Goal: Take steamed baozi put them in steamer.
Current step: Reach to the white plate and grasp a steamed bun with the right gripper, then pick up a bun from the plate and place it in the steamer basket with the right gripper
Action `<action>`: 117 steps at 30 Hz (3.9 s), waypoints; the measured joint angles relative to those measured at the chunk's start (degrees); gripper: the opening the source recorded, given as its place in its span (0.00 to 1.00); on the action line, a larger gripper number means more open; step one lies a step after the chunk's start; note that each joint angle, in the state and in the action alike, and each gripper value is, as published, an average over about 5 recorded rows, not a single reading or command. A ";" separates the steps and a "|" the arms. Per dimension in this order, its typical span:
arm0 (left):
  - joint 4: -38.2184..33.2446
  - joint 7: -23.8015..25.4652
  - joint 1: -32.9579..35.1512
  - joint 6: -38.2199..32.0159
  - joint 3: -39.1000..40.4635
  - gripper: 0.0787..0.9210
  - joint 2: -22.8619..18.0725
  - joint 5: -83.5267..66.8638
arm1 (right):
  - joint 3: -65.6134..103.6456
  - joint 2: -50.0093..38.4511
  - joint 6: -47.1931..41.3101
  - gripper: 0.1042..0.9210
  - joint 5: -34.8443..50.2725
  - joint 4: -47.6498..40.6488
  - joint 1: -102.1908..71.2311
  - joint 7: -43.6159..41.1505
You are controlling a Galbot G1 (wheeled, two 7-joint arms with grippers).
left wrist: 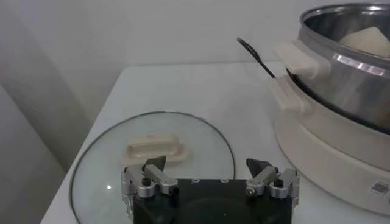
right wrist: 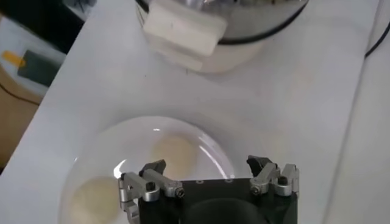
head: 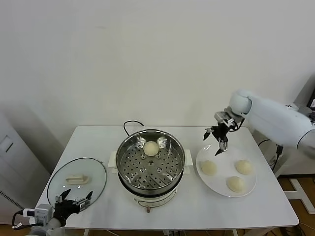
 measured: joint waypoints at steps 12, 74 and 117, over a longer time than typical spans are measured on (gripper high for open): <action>0.02 0.00 -0.29 0.07 0.13 0.88 -0.06 -0.01 | 4.59 1.63 -1.40 0.88 -3.39 -4.08 -7.07 1.23; -0.84 -0.84 0.40 0.27 0.03 0.88 0.18 0.71 | -21.09 -3.53 -24.08 0.52 35.82 27.33 30.39 9.93; -2.88 -1.19 2.67 0.38 -1.60 0.88 -2.49 1.31 | -17.29 19.33 -38.83 0.52 43.30 26.28 12.56 36.55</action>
